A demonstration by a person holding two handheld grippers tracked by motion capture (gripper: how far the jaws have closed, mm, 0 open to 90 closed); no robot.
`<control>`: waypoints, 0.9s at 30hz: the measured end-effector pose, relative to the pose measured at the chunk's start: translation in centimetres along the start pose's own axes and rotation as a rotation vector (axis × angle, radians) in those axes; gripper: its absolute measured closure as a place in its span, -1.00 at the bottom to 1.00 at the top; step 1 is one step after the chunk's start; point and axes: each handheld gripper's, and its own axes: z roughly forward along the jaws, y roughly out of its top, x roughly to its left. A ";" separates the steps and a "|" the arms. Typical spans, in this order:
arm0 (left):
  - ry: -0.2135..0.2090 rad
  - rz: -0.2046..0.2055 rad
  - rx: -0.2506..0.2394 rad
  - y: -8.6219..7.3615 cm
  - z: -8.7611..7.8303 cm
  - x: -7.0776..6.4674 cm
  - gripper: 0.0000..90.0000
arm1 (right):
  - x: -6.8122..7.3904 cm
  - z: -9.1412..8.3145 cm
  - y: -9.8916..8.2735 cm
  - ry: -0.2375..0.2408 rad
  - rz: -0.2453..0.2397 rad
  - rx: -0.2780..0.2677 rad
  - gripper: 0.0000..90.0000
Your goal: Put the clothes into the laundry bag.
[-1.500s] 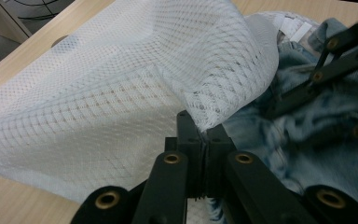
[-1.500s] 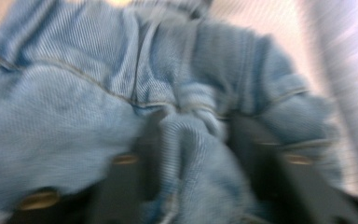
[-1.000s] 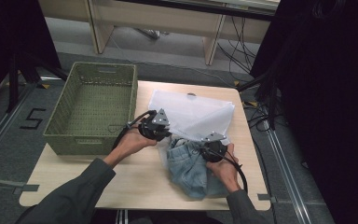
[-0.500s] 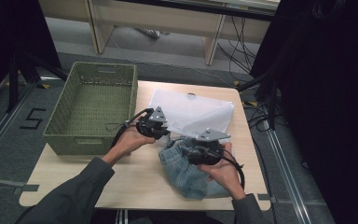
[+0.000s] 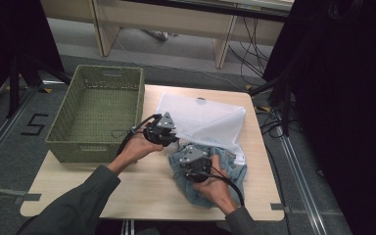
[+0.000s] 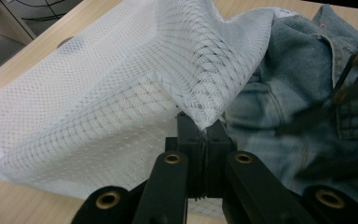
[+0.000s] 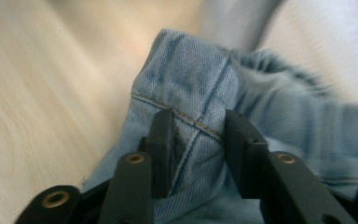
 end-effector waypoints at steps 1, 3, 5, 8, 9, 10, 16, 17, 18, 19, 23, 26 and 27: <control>0.002 -0.001 -0.006 0.1 -0.1 0.0 0.96 | -0.5 -0.9 0.2 -0.021 0.056 -0.013 0.52; 0.000 -0.003 -0.012 0.3 -0.4 -0.1 0.96 | -2.2 -2.4 0.3 -0.070 0.081 -0.032 0.53; -0.003 -0.002 -0.023 0.5 -0.5 -0.3 0.96 | -4.1 -2.8 0.1 -0.132 0.099 -0.037 0.53; -0.011 0.016 -0.012 0.7 -0.3 -0.6 0.96 | -6.5 -1.0 -0.7 -0.211 0.133 0.012 0.53; -0.011 0.003 -0.009 0.7 -0.1 -0.8 0.96 | -6.7 0.2 -1.2 -0.203 0.168 0.033 0.53; -0.013 0.020 0.000 0.6 -0.1 -0.8 0.96 | -6.8 1.1 -1.9 -0.175 0.180 0.056 0.53; -0.027 -0.014 0.003 0.1 0.2 -0.7 0.93 | -7.1 1.3 -2.5 -0.136 0.260 0.032 0.51; -0.028 -0.025 0.003 0.0 0.3 -0.8 0.85 | -7.2 1.1 -2.5 -0.135 0.250 0.025 0.51; -0.024 -0.020 0.008 0.0 0.3 -0.9 0.78 | -7.2 0.9 -2.4 -0.132 0.252 0.024 0.51; -0.013 -0.024 0.011 -0.1 0.2 -1.2 0.71 | -7.1 1.0 -2.4 -0.132 0.255 0.023 0.50; 0.014 -0.094 0.008 -1.6 0.0 -2.8 0.22 | -7.1 1.1 -2.8 -0.134 0.255 0.009 0.50; 0.034 -0.125 0.081 -3.7 0.5 -4.2 0.02 | -7.1 1.0 -2.8 -0.132 0.248 0.004 0.49; 0.026 -0.127 0.102 -4.4 0.9 -4.4 -0.02 | -7.1 0.9 -2.8 -0.133 0.247 0.002 0.49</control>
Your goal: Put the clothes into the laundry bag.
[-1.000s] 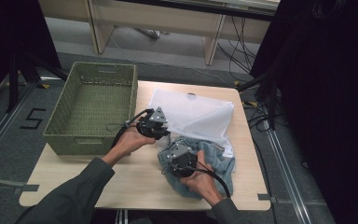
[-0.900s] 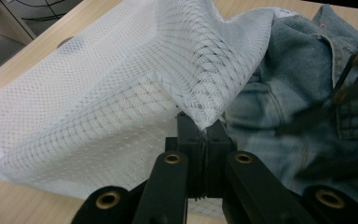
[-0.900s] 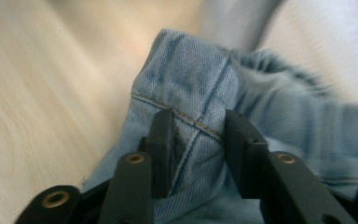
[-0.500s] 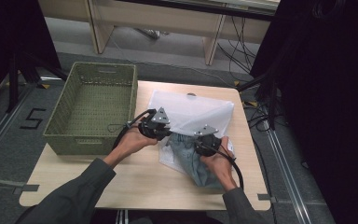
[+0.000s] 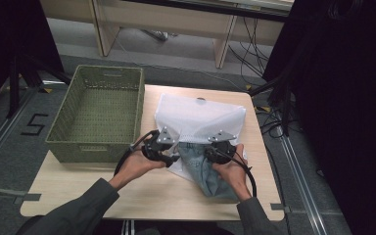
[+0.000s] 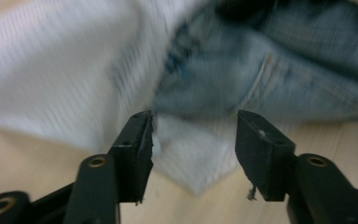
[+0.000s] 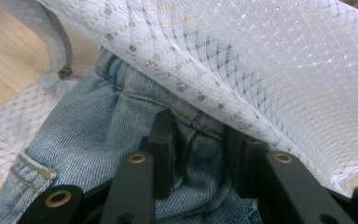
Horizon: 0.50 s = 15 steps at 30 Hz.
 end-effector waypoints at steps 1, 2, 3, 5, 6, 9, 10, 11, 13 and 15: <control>-0.009 -0.015 0.028 -0.6 0.6 -0.1 -0.03 | 0.2 0.0 0.0 0.003 0.020 0.002 0.49; -0.013 -0.033 0.044 -1.0 1.3 -0.2 -0.07 | 0.2 -0.1 0.0 0.005 0.023 0.003 0.48; -0.023 -0.039 0.060 -1.2 2.0 -0.2 -0.11 | 0.1 0.0 0.0 0.000 0.007 -0.009 0.48; -0.014 -0.026 0.087 -1.3 3.5 -0.3 -0.18 | 0.0 -0.1 0.0 0.023 -0.006 -0.005 0.47; -0.009 -0.007 0.098 -1.3 4.2 -0.2 -0.25 | 0.0 -0.1 0.0 0.024 -0.012 -0.007 0.47; -0.017 -0.053 0.106 -1.7 5.9 -0.1 -0.28 | 0.0 -0.2 0.0 0.022 -0.009 -0.014 0.46; -0.008 -0.039 0.095 -1.6 6.1 -0.1 -0.29 | 0.0 -0.3 0.0 0.030 -0.015 -0.008 0.46; -0.013 -0.047 0.093 -1.4 6.2 -0.2 -0.21 | 0.1 -0.4 0.0 0.030 -0.005 -0.011 0.46; -0.023 -0.025 0.059 -1.3 6.4 -0.4 0.09 | 0.1 -0.4 -0.1 0.027 -0.018 -0.022 0.46; -0.038 -0.001 0.050 -1.2 6.5 -0.7 0.51 | 0.1 -0.7 0.0 0.036 -0.014 -0.015 0.47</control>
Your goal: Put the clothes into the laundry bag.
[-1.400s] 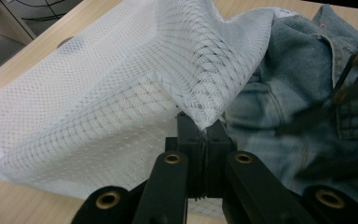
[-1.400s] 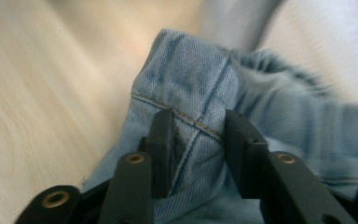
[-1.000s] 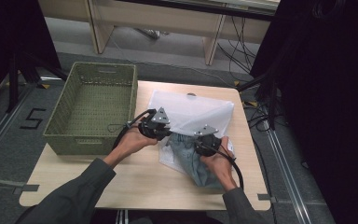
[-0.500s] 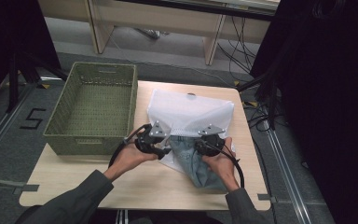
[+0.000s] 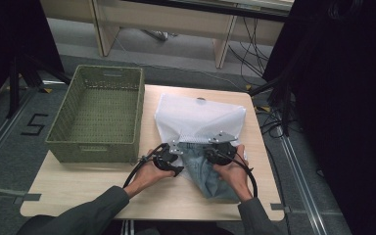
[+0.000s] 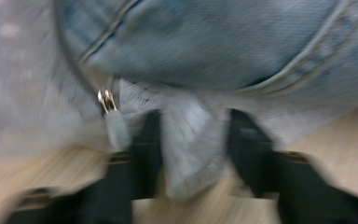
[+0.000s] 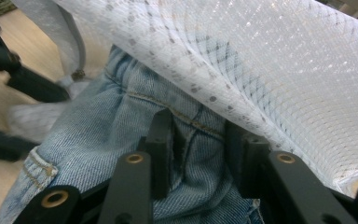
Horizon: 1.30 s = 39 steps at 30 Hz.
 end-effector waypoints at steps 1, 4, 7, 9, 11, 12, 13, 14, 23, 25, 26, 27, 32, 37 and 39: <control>-0.008 -0.004 0.003 0.0 0.0 -0.2 0.64 | 0.0 0.0 0.0 -0.005 -0.005 -0.011 0.48; -0.009 0.036 0.020 -0.1 -0.3 -0.9 0.88 | 0.0 -0.7 0.1 -0.001 -0.015 -0.007 0.49; -0.033 0.103 0.069 -0.7 -1.4 -1.6 0.90 | 0.1 -1.5 0.2 0.004 -0.036 -0.003 0.51; -0.044 0.119 0.070 -1.1 -1.8 -2.5 0.90 | 0.4 -1.9 0.2 0.044 -0.054 0.022 0.51; -0.051 0.158 0.091 -1.3 -2.2 -3.0 0.90 | 1.1 -2.0 0.2 0.072 -0.065 0.045 0.51; -0.053 0.159 0.091 -1.5 -2.4 -3.3 0.90 | 1.5 -1.9 0.2 0.082 -0.065 0.054 0.51; -0.055 0.147 0.079 -1.7 -2.4 -3.6 0.90 | 1.7 -1.6 0.4 0.092 -0.094 0.058 0.51; -0.053 0.163 0.082 -1.8 -2.6 -3.7 0.90 | 2.3 -1.3 0.4 0.081 -0.053 0.068 0.51; -0.062 0.181 0.099 -2.2 -3.1 -4.0 0.90 | 0.8 1.0 3.5 -0.130 0.052 -0.125 0.57; -0.067 0.163 0.088 -2.4 -3.2 -4.2 0.90 | 0.1 1.0 4.0 -0.164 0.096 -0.171 0.57; -0.074 0.189 0.105 -2.4 -3.4 -4.0 0.90 | -0.1 1.2 4.1 -0.165 0.107 -0.175 0.56; -0.076 0.162 0.095 -2.5 -3.4 -4.1 0.90 | -0.2 1.5 4.0 -0.156 0.105 -0.168 0.54; -0.082 0.167 0.098 -2.6 -3.5 -3.9 0.89 | 1.0 3.3 2.6 -0.025 0.090 -0.049 0.32; -0.092 0.150 0.098 -2.6 -3.4 -3.8 0.88 | 0.8 -0.4 3.5 0.063 0.113 -0.105 0.12; -0.091 0.152 0.098 -2.6 -3.4 -3.8 0.88 | 1.0 -1.2 3.5 0.086 0.131 -0.120 0.08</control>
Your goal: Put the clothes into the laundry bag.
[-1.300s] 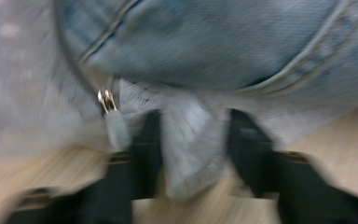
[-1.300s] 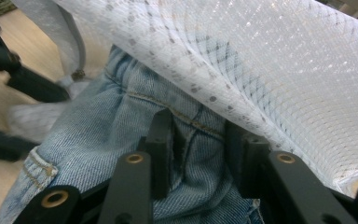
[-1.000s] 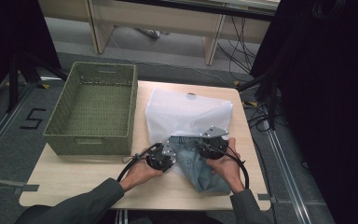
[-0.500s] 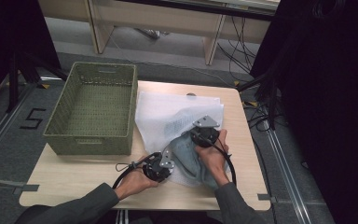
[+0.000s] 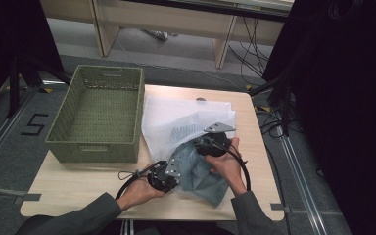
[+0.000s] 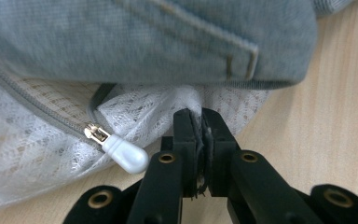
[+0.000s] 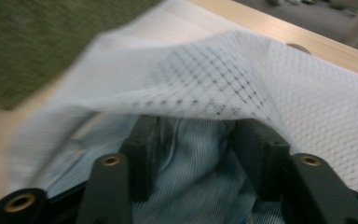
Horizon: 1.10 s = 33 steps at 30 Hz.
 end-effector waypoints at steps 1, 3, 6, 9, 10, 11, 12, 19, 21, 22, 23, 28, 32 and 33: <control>0.005 0.008 -0.001 0.0 0.0 0.0 0.88 | 0.3 -1.3 -0.1 0.054 -0.001 0.009 0.03; 0.001 -0.013 -0.013 0.0 0.0 0.0 0.88 | 0.9 -2.2 -0.5 0.099 0.008 0.030 -0.01; 0.004 -0.010 -0.018 -0.1 0.0 0.0 0.87 | 1.3 -2.4 -1.8 0.157 0.018 0.052 -0.05; 0.005 -0.024 -0.027 -0.1 0.1 -0.1 0.87 | 1.9 -2.0 -3.0 0.221 0.042 0.083 -0.10; 0.005 0.008 -0.007 0.0 0.0 0.1 0.87 | 2.2 -1.8 -3.4 0.224 0.031 0.110 -0.12; 0.004 0.005 -0.008 0.0 0.0 0.0 0.87 | 2.6 -1.1 -3.9 0.209 0.012 0.102 -0.13; 0.000 -0.017 -0.017 -0.1 0.1 -0.1 0.87 | 2.9 -0.8 -4.2 0.210 0.010 0.146 -0.14; 0.012 0.020 -0.004 0.0 0.0 -0.1 0.88 | 4.2 3.3 -6.5 0.119 -0.053 0.255 0.64; 0.009 0.011 -0.007 0.0 0.0 -0.2 0.89 | 3.8 3.9 -6.3 0.078 -0.089 0.198 0.78; 0.016 0.031 -0.004 0.0 0.0 -0.2 0.90 | 3.7 3.8 -5.9 0.077 -0.080 0.210 0.82; 0.021 0.030 -0.005 0.0 0.0 -0.3 0.90 | 3.5 3.9 -5.7 0.052 -0.083 0.183 0.84; 0.021 0.011 -0.018 0.0 0.1 -0.5 0.91 | 1.8 5.0 -3.1 -0.044 -0.021 0.084 0.93; 0.024 0.008 -0.025 -0.1 0.1 -0.5 0.91 | -0.3 6.6 -1.9 -0.085 0.018 0.051 0.92; 0.022 0.013 -0.026 -0.1 0.0 -0.4 0.91 | -0.5 6.9 -1.8 -0.049 0.040 0.074 0.86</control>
